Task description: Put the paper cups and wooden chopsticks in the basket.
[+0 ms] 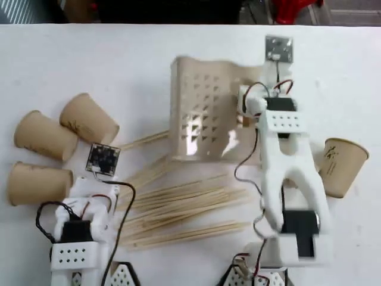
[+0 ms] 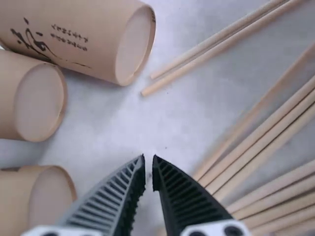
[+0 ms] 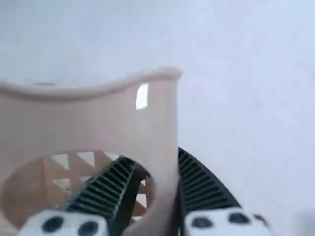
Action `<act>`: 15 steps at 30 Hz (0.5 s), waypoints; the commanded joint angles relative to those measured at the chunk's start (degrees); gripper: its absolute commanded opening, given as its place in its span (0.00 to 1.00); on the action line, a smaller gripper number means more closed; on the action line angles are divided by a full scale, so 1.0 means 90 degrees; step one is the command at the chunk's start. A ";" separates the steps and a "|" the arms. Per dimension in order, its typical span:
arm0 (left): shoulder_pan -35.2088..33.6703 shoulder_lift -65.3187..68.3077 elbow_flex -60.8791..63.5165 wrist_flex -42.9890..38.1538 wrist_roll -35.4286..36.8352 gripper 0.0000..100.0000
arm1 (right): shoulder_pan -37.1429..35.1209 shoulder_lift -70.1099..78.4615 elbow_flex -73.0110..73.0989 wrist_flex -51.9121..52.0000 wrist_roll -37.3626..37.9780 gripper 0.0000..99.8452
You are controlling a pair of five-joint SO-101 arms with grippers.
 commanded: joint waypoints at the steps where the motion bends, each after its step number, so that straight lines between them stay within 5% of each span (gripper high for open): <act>1: 0.0054 -0.0063 -0.0029 0.0010 -0.0029 0.05 | -0.0073 -0.1617 -0.0049 -0.0142 -0.0322 0.02; 10: 0.0054 -0.0063 -0.0029 0.0010 -0.0029 0.05 | -0.0230 -0.4625 0.1426 -0.0337 -0.0733 0.02; 15: 0.0063 -0.0063 -0.0029 0.0010 -0.0029 0.05 | -0.0532 -0.5739 0.3145 -0.2095 -0.0713 0.02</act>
